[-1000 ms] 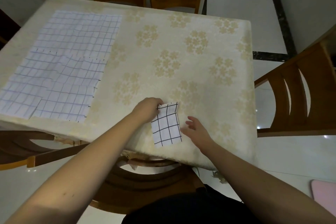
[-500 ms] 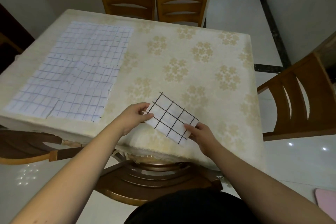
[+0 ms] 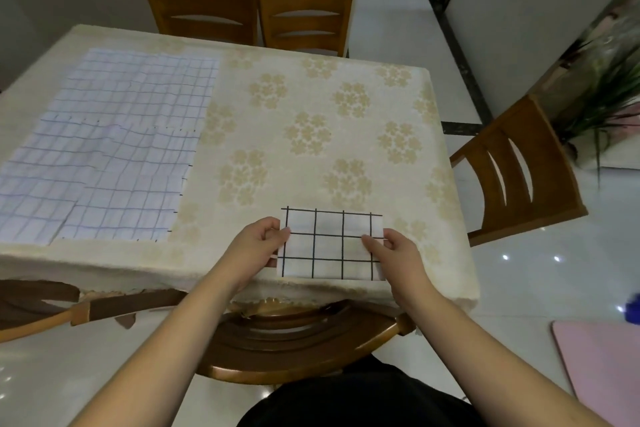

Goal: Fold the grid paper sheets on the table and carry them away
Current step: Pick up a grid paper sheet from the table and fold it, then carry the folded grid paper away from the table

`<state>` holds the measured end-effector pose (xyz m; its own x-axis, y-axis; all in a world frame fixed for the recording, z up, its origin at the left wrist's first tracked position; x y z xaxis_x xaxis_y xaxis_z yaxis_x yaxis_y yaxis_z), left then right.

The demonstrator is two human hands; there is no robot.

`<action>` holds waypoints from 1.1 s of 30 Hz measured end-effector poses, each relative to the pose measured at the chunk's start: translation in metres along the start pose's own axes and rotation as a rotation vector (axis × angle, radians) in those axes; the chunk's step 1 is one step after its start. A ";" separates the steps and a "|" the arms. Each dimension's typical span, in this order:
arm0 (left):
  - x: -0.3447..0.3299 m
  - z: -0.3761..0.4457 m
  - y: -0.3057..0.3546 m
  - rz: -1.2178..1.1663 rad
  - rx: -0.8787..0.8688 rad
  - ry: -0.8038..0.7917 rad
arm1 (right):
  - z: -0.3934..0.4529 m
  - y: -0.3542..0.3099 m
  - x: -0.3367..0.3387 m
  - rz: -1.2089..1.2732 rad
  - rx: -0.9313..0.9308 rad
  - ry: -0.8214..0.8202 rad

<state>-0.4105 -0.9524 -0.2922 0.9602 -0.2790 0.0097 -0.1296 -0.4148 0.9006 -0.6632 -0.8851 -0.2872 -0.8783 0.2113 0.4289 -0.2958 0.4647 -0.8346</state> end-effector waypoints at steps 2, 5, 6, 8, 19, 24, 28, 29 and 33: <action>-0.014 -0.006 0.002 -0.031 0.004 -0.021 | -0.012 0.005 0.017 -0.007 0.000 0.053; -0.043 -0.016 0.008 -0.084 0.032 -0.060 | -0.030 0.014 0.047 -0.012 -0.018 0.117; -0.053 -0.020 0.010 -0.106 0.038 -0.072 | -0.036 0.017 0.057 0.006 -0.026 0.126; -0.071 -0.028 0.014 -0.135 0.050 -0.091 | -0.045 0.026 0.076 0.067 -0.059 0.133; -0.191 -0.056 0.032 -0.091 0.030 -0.166 | -0.095 0.069 0.189 0.147 -0.069 0.260; -0.280 -0.077 0.028 -0.059 0.059 -0.243 | -0.123 0.118 0.264 0.158 -0.122 0.354; -0.342 -0.094 0.017 -0.052 0.107 -0.262 | -0.141 0.158 0.316 0.256 -0.144 0.395; -0.357 -0.097 0.014 -0.045 0.116 -0.263 | -0.144 0.167 0.328 0.269 -0.150 0.408; -0.413 -0.105 0.007 -0.014 0.124 -0.270 | -0.160 0.200 0.369 0.296 -0.184 0.453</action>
<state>-0.7824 -0.7490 -0.2445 0.8640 -0.4856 -0.1333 -0.1618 -0.5184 0.8397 -0.9863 -0.5768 -0.2405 -0.6529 0.6842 0.3250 0.0443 0.4627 -0.8854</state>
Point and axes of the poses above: each hand's wrist, its own z-axis towards the middle knuckle, its own x-axis out of the back of the hand, y = z × x, the point moved 8 cm from there along z, towards the middle knuckle, and after that the axes turned 11 degrees about -z, right-handed, at the moved point
